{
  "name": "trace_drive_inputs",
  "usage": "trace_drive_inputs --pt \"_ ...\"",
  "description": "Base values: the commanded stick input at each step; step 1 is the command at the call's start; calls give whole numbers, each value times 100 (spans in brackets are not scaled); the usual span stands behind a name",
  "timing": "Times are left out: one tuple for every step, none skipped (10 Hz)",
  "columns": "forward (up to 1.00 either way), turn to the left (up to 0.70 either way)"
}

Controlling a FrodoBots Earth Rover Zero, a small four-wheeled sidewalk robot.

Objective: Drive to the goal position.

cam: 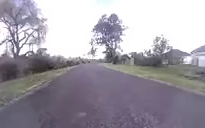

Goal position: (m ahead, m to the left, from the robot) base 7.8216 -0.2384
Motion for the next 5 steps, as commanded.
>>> trace_drive_inputs --pt "85 0" --pt "85 0" --pt "85 0" --pt "85 0" --pt "85 0"
